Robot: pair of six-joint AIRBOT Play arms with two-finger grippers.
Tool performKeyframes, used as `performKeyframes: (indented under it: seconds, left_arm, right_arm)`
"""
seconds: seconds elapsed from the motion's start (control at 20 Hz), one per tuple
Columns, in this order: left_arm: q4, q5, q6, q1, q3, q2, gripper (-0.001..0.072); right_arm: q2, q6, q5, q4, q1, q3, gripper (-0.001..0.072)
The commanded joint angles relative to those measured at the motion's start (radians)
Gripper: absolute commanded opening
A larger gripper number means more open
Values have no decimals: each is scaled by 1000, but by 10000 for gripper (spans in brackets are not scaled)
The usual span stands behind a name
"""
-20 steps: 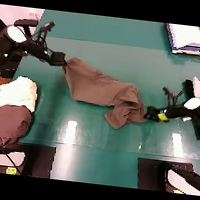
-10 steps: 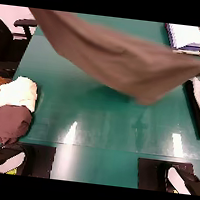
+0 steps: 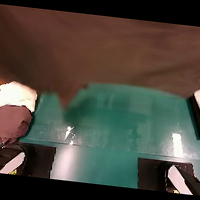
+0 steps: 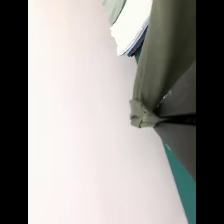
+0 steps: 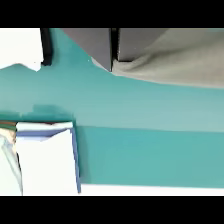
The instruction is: Fold the shirts.
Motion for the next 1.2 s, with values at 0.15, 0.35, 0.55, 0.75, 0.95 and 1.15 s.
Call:
performKeyframes:
  seconds: [0.15,0.35,0.55,0.75,0.95,1.15]
  left_arm:
    - [66,-88,-9,1,-168,-185,28]
    - [60,-82,-27,1,-259,-494,29]
    - [60,19,-29,1,-259,-769,29]
    - [64,24,-36,3,-257,-835,492]
    - [62,-235,-111,69,-180,-828,539]
    - [79,-340,-111,108,-344,-702,538]
  right_arm:
    - [-192,89,101,-6,61,-41,12]
    - [-396,105,74,-9,141,-279,12]
    - [-603,105,-78,-4,184,-369,13]
    - [-748,92,-126,4,211,-275,393]
    - [-757,44,-30,4,210,-174,461]
    - [-600,7,-8,4,209,-361,460]
